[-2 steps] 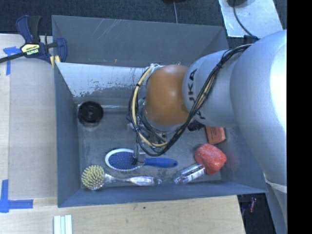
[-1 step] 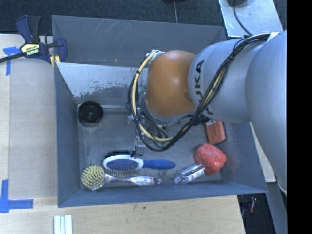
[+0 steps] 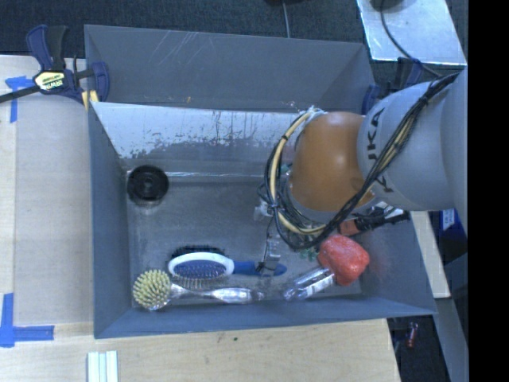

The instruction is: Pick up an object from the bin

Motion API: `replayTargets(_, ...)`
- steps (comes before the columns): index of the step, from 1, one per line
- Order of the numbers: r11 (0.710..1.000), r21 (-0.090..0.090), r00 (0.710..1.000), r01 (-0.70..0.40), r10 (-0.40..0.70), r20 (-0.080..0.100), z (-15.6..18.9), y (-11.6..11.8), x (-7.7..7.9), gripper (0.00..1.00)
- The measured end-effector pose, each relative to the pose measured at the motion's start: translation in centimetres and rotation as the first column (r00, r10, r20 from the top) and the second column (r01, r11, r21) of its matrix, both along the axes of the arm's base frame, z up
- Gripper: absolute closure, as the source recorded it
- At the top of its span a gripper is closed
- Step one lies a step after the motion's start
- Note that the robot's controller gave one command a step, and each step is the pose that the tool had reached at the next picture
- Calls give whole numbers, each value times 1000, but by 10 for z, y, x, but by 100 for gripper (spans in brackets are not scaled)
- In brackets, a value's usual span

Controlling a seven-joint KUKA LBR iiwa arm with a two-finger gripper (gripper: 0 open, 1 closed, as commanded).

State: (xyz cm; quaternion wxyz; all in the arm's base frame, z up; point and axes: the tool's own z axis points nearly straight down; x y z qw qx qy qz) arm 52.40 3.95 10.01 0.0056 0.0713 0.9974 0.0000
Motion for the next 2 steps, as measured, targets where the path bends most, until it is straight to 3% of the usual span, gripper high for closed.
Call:
replayTargets(1,992,2,992,-125,125,13,-28,82,-12,0)
replayTargets(2,990,-4,990,-144,144,11,-27,-13,-2,100)
